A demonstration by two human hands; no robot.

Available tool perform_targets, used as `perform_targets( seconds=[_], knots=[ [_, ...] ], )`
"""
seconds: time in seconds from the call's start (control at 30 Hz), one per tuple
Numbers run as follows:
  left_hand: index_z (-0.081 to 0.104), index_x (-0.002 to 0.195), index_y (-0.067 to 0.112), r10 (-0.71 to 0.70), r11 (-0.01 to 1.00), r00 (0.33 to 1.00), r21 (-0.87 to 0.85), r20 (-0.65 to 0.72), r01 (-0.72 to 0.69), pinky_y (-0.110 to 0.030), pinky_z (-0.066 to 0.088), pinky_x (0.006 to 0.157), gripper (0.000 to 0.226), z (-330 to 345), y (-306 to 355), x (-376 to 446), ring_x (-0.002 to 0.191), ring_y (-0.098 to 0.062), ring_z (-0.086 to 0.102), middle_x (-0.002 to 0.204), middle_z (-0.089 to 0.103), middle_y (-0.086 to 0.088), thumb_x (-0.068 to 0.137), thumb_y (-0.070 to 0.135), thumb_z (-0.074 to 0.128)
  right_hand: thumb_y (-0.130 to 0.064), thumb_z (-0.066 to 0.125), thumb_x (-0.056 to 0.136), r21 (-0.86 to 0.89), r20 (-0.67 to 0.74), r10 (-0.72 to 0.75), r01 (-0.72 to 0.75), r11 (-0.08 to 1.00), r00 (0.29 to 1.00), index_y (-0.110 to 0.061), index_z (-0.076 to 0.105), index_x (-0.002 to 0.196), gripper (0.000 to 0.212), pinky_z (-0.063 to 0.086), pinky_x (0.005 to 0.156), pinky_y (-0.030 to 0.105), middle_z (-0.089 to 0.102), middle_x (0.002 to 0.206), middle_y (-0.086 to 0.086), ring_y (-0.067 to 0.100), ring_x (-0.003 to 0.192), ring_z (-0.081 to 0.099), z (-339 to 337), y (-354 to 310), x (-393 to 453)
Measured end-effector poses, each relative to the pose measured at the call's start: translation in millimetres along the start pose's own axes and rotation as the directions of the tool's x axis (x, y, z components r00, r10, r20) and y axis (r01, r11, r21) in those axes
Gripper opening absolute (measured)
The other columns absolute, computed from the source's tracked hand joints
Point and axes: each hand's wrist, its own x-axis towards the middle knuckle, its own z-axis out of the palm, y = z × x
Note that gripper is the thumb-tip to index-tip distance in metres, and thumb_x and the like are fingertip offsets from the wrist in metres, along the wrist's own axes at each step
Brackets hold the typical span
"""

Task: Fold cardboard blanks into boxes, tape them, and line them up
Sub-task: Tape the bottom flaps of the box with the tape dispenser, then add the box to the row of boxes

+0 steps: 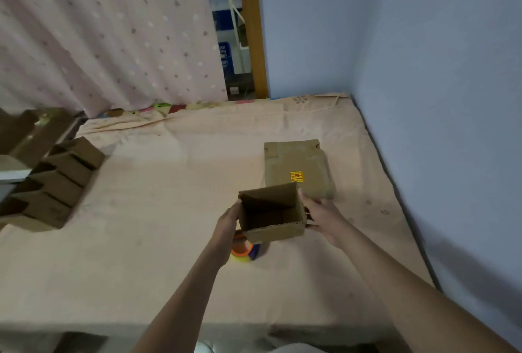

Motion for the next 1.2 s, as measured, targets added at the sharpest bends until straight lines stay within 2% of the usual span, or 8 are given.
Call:
perform_targets(
  seconds=[0.1, 0.27, 0.43, 0.6, 0.8, 0.9, 1.0, 1.2],
  knots=[
    [0.062, 0.124, 0.026, -0.024, 0.999, 0.999, -0.023, -0.033, 0.024, -0.047, 0.055, 0.093, 0.048, -31.2, 1.4, -13.6, 0.111, -0.034, 0.063, 0.126, 0.063, -0.001, 0.097, 0.060, 0.042, -0.075, 0.060, 0.081, -0.043, 0.004, 0.016, -0.016, 0.999, 1.000, -0.031, 0.057, 0.122, 0.060, 0.051, 0.101, 0.050, 0.064, 0.124, -0.007, 0.019, 0.115, 0.059, 33.2, -9.4, -4.2],
    [0.062, 0.126, 0.026, -0.010, 1.000, 0.994, -0.027, -0.109, 0.007, -0.050, 0.055, 0.094, 0.050, -92.5, -2.9, -33.9, 0.106, -0.033, 0.066, 0.129, 0.063, -0.004, 0.096, 0.062, 0.043, -0.072, 0.061, 0.083, -0.048, 0.069, 0.033, -0.030, 0.998, 0.997, -0.026, 0.059, 0.120, 0.059, 0.049, 0.103, 0.052, 0.064, 0.120, -0.002, 0.021, 0.112, 0.059, 97.4, -24.6, -18.4],
    [0.064, 0.121, 0.025, -0.003, 0.999, 0.987, -0.039, -0.158, -0.003, -0.049, 0.057, 0.091, 0.052, -169.7, -5.3, -57.5, 0.101, -0.032, 0.068, 0.128, 0.063, -0.004, 0.095, 0.063, 0.042, -0.092, 0.065, 0.054, -0.075, 0.107, 0.078, -0.070, 0.995, 0.991, -0.019, 0.059, 0.124, 0.102, 0.053, 0.096, 0.053, 0.065, 0.123, 0.005, 0.027, 0.112, 0.062, 174.6, -23.0, -25.5],
    [0.070, 0.114, 0.024, -0.022, 0.995, 0.975, -0.095, -0.220, 0.001, -0.043, 0.060, 0.085, 0.051, -252.4, -7.9, -85.9, 0.095, -0.031, 0.071, 0.119, 0.068, -0.001, 0.092, 0.064, 0.047, -0.065, 0.056, 0.091, -0.170, 0.084, 0.076, -0.061, 0.984, 0.994, -0.001, 0.054, 0.128, 0.073, 0.052, 0.097, 0.047, 0.061, 0.107, 0.010, 0.023, 0.095, 0.058, 266.4, -26.4, -52.3],
    [0.071, 0.110, 0.026, -0.020, 0.991, 0.955, -0.132, -0.296, -0.020, -0.045, 0.057, 0.091, 0.049, -337.3, -21.4, -121.2, 0.097, -0.028, 0.070, 0.116, 0.070, -0.001, 0.093, 0.063, 0.044, -0.064, 0.054, 0.092, -0.145, 0.150, 0.063, -0.041, 0.989, 0.987, -0.004, 0.066, 0.117, 0.066, 0.058, 0.081, 0.038, 0.075, 0.103, 0.009, 0.023, 0.091, 0.071, 363.6, -18.3, -77.4],
    [0.071, 0.110, 0.025, -0.026, 0.988, 0.945, -0.154, -0.326, -0.026, -0.040, 0.058, 0.085, 0.051, -375.7, -25.4, -136.0, 0.098, -0.029, 0.069, 0.115, 0.070, -0.001, 0.093, 0.065, 0.043, -0.063, 0.055, 0.093, -0.160, 0.194, 0.067, -0.035, 0.987, 0.979, -0.008, 0.070, 0.109, 0.059, 0.058, 0.089, 0.042, 0.075, 0.089, 0.001, 0.021, 0.084, 0.072, 402.3, -20.0, -88.2],
    [0.069, 0.112, 0.024, -0.034, 0.983, 0.927, -0.178, -0.373, -0.036, -0.035, 0.057, 0.078, 0.052, -411.4, -27.4, -139.8, 0.100, -0.029, 0.068, 0.114, 0.069, -0.003, 0.095, 0.064, 0.041, -0.063, 0.055, 0.093, -0.181, 0.248, 0.059, -0.014, 0.983, 0.967, -0.016, 0.073, 0.108, 0.053, 0.058, 0.092, 0.045, 0.078, 0.097, 0.000, 0.022, 0.092, 0.074, 437.4, -25.2, -88.4],
    [0.067, 0.115, 0.028, -0.047, 0.970, 0.896, -0.233, -0.441, -0.064, -0.041, 0.056, 0.088, 0.046, -480.0, -37.2, -135.2, 0.101, -0.028, 0.067, 0.117, 0.068, 0.001, 0.097, 0.060, 0.039, -0.061, 0.055, 0.094, -0.216, 0.290, 0.051, 0.014, 0.976, 0.956, -0.016, 0.073, 0.102, 0.049, 0.059, 0.090, 0.044, 0.077, 0.101, 0.003, 0.023, 0.095, 0.072, 516.2, -32.8, -78.2]
  ],
)
